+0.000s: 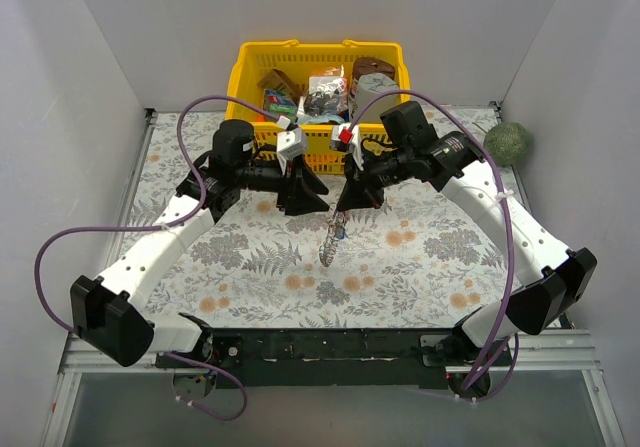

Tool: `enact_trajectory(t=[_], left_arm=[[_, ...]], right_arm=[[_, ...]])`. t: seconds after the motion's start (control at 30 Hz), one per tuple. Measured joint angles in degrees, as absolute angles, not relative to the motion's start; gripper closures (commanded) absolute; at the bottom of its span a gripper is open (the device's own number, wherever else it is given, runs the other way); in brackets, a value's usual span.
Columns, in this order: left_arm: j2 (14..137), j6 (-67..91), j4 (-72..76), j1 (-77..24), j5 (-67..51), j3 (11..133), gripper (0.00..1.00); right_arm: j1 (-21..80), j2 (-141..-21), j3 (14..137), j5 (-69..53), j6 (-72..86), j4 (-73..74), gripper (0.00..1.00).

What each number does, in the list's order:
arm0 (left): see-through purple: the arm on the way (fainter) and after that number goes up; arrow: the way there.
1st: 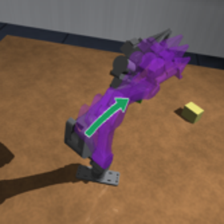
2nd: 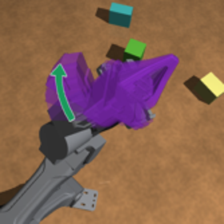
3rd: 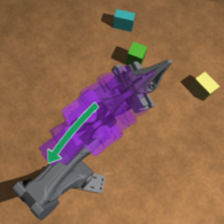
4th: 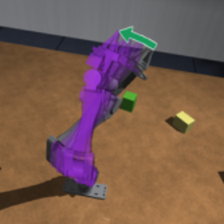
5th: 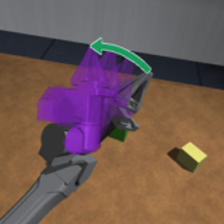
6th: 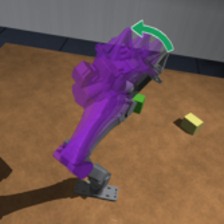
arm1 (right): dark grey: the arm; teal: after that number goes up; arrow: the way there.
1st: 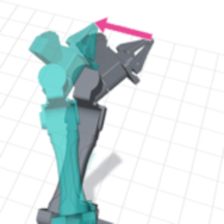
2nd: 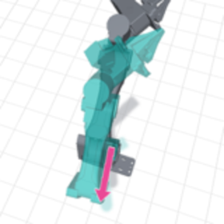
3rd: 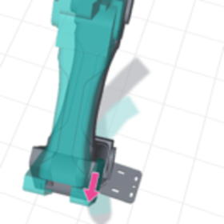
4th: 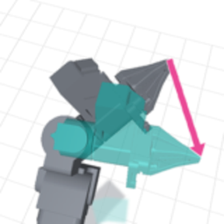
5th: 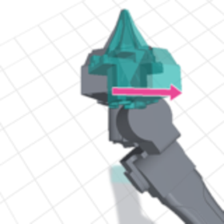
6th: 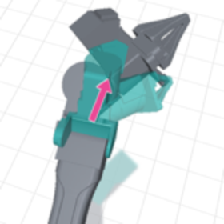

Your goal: Put the keys on the keyring

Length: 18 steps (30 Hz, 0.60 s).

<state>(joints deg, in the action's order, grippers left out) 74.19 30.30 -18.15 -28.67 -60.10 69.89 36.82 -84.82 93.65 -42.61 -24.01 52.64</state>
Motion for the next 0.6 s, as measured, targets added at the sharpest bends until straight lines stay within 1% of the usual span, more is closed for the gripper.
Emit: enact_trajectory(t=[0.23,0.43,0.53,0.6], left_arm=[[76.49,30.26,-18.92,-29.89,-60.47,70.15,0.6],[76.69,30.96,-17.67,-30.24,-60.53,70.13,0.69],[76.66,31.59,-16.86,-30.37,-60.53,70.13,0.7],[76.69,31.97,-16.29,-30.57,-60.55,70.13,0.73]], right_arm=[[36.82,-84.82,93.65,-43.05,-23.99,52.56,0.99],[36.82,-84.82,93.65,-43.57,-23.97,52.14,0.99],[36.82,-84.82,93.62,-43.68,-23.9,51.94,0.99],[36.82,-84.82,93.58,-43.7,-23.83,51.72,0.99]])
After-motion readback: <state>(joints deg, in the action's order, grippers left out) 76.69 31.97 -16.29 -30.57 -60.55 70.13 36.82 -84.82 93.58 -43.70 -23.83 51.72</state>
